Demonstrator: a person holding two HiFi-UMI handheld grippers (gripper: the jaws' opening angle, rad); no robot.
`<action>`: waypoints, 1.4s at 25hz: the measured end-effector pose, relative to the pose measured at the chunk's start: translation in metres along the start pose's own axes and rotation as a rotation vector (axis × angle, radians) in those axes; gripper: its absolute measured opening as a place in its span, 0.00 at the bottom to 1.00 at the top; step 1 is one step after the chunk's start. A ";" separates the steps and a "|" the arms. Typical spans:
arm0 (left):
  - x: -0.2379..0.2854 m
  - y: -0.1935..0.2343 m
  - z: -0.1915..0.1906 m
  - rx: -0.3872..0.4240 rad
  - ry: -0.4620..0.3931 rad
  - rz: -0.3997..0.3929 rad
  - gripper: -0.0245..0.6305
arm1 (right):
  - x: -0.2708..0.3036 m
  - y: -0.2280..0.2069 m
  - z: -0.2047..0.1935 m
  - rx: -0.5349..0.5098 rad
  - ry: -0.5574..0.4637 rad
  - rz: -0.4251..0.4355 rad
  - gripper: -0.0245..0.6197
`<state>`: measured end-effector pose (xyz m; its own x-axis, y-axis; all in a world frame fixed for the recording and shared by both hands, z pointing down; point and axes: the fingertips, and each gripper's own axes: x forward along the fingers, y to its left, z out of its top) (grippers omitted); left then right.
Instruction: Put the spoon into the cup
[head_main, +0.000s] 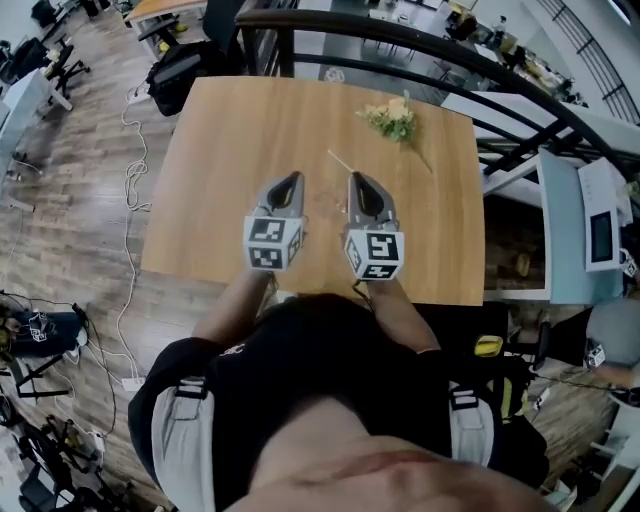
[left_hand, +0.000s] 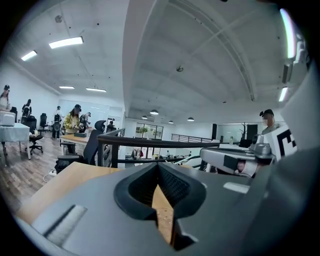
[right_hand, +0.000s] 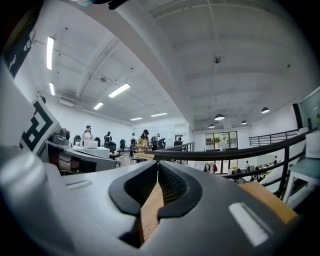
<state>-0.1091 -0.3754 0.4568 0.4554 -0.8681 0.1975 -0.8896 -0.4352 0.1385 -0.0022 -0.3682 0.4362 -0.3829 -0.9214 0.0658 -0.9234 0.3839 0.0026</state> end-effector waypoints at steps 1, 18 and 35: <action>0.003 0.004 -0.001 -0.003 0.007 -0.013 0.05 | 0.004 0.000 -0.001 0.003 0.003 -0.012 0.05; 0.026 0.018 -0.050 -0.031 0.086 0.004 0.05 | 0.020 -0.027 -0.058 0.118 0.153 0.000 0.05; 0.025 0.029 -0.066 -0.041 0.139 0.046 0.05 | 0.027 -0.026 -0.132 0.181 0.332 0.059 0.05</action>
<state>-0.1207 -0.3940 0.5301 0.4169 -0.8443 0.3365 -0.9089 -0.3828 0.1656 0.0148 -0.3952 0.5695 -0.4336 -0.8168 0.3806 -0.9011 0.3919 -0.1856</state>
